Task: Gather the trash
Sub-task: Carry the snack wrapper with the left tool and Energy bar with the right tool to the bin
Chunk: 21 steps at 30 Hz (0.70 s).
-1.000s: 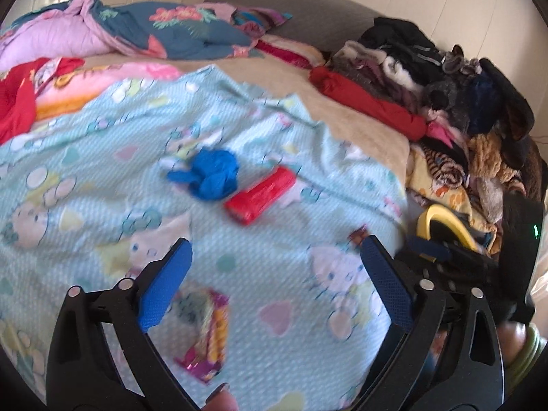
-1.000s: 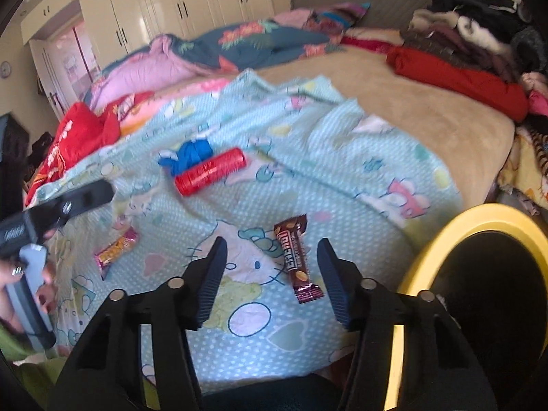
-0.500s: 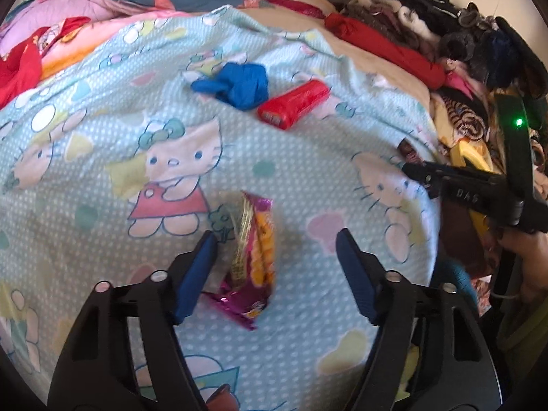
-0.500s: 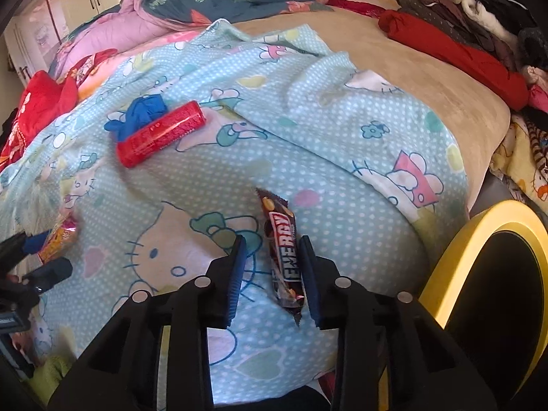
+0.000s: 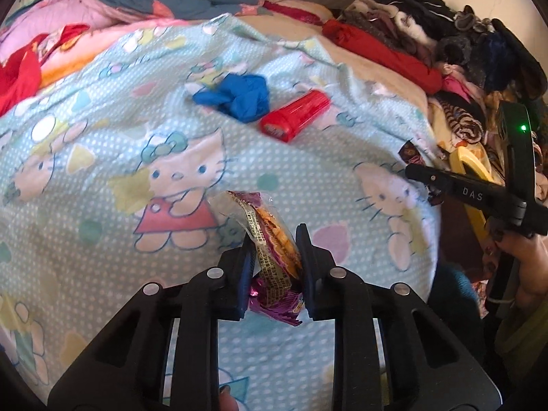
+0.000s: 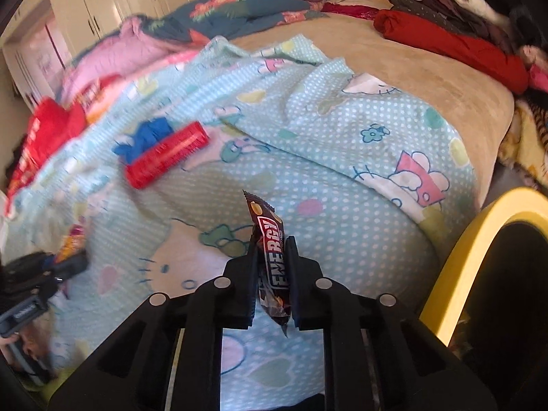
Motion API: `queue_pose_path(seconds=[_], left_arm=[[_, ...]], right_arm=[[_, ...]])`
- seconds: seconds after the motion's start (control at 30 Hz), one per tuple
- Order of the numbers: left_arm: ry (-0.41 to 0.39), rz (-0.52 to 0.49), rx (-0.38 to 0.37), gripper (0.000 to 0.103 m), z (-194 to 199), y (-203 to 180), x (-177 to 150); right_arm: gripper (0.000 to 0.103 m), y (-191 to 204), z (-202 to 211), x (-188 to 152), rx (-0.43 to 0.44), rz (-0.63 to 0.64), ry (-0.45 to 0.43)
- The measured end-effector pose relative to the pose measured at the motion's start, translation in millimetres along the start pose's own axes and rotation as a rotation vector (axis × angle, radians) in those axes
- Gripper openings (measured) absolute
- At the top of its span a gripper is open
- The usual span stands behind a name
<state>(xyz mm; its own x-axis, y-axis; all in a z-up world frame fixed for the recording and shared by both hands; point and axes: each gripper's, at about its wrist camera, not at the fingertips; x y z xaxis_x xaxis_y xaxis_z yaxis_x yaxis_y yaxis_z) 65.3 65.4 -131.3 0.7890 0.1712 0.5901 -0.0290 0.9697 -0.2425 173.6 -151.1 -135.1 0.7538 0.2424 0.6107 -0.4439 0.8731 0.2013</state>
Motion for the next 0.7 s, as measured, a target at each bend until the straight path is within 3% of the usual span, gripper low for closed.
queue_pose_path(seconds=[0.27,0.7], left_arm=[[-0.054,-0.059,-0.074,0.017,10.0,-39.1,18.9],[-0.095,-0.14,-0.142,0.017,18.7,-93.0,35.2]], right_arm=[[0.015,4.6,37.2,-6.0,0.082,-0.024,-0.088],[0.015,-33.7,91.9,-11.8,0.07,-0.107,-0.197]])
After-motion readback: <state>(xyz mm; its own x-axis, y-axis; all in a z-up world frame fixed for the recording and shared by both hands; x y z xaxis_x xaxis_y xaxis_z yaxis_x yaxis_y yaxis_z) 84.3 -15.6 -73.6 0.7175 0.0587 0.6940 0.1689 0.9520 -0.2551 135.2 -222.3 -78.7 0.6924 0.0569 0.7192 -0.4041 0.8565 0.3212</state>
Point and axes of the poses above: each gripper's, at about its wrist camera, not at the fingertips, and z roughly against the way its jaws point, y to its left, x to its top, and after that the axes turned 1 degree about -x, right-handed
